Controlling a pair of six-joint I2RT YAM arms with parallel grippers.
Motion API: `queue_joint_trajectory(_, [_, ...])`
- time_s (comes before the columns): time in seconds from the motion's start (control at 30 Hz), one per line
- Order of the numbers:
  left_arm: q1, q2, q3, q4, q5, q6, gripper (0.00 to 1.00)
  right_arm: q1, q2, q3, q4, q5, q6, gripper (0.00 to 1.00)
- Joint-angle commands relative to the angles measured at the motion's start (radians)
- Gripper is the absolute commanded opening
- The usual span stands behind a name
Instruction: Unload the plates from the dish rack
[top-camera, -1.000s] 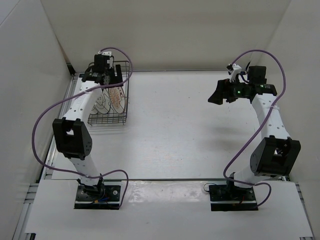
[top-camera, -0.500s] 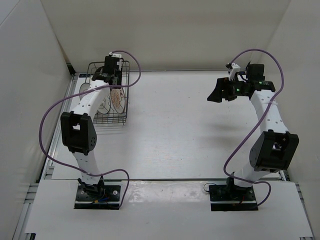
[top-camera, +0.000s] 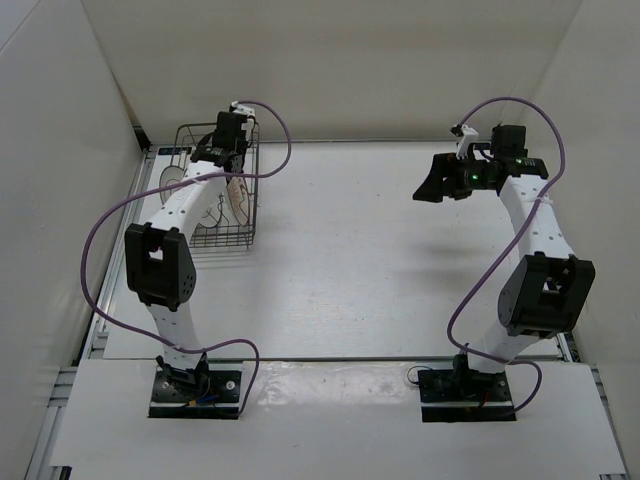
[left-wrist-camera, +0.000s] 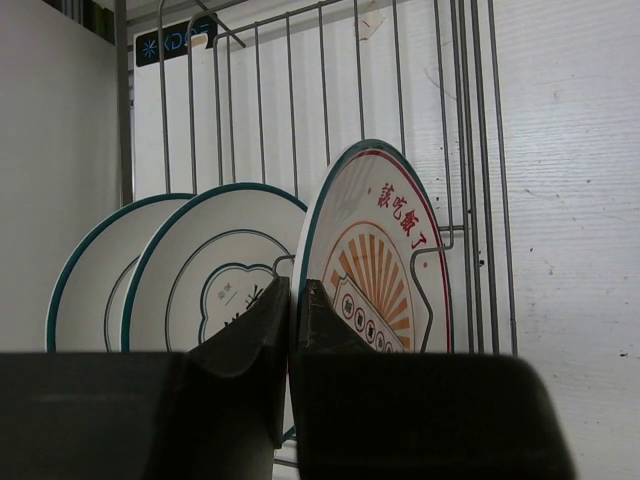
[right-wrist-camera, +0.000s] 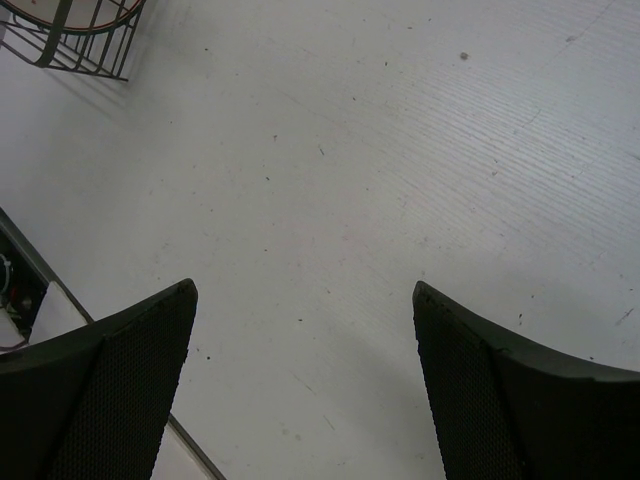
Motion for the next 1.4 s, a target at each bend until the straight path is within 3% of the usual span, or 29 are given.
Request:
queue_joint_trajectory(0.0, [-0.010,-0.050,0.010,0.051,-0.028,0.015,0.04,0.006,-0.002,0.043,-0.023,-0.031,0.006,0.90])
queue_joint_trajectory(0.37, [-0.019,-0.101,0.123,0.080,-0.059,0.050,0.00,0.007,0.002,0.033,-0.034,-0.057,0.009,0.90])
queue_joint_trajectory(0.63, [-0.004,-0.218,0.162,0.183,-0.024,0.122,0.00,0.003,0.008,0.038,0.049,-0.059,0.136,0.90])
queue_joint_trajectory(0.7, [0.010,-0.234,0.159,0.201,0.001,0.107,0.00,0.004,0.010,0.037,0.053,-0.059,0.139,0.90])
queue_joint_trajectory(0.9, [0.030,-0.303,0.144,0.196,0.278,-0.106,0.00,0.004,0.005,0.023,0.043,-0.062,0.125,0.90])
queue_joint_trajectory(0.97, [0.056,-0.333,0.091,0.201,0.341,-0.157,0.00,0.006,-0.002,0.014,0.044,-0.063,0.125,0.90])
queue_joint_trajectory(1.0, [0.065,-0.345,0.072,0.212,0.430,-0.277,0.00,0.004,-0.005,0.010,0.041,-0.062,0.118,0.90])
queue_joint_trajectory(1.1, [0.116,-0.440,-0.135,0.245,0.542,-0.396,0.00,0.004,-0.011,-0.008,0.031,-0.060,0.095,0.90])
queue_joint_trajectory(1.27, [0.130,-0.743,-0.507,0.218,0.504,-0.432,0.00,0.002,-0.025,-0.055,0.029,-0.037,0.082,0.90])
queue_joint_trajectory(1.37, [0.133,-0.942,-0.629,0.157,0.495,-0.440,0.00,0.004,-0.033,-0.074,0.024,-0.039,0.076,0.90])
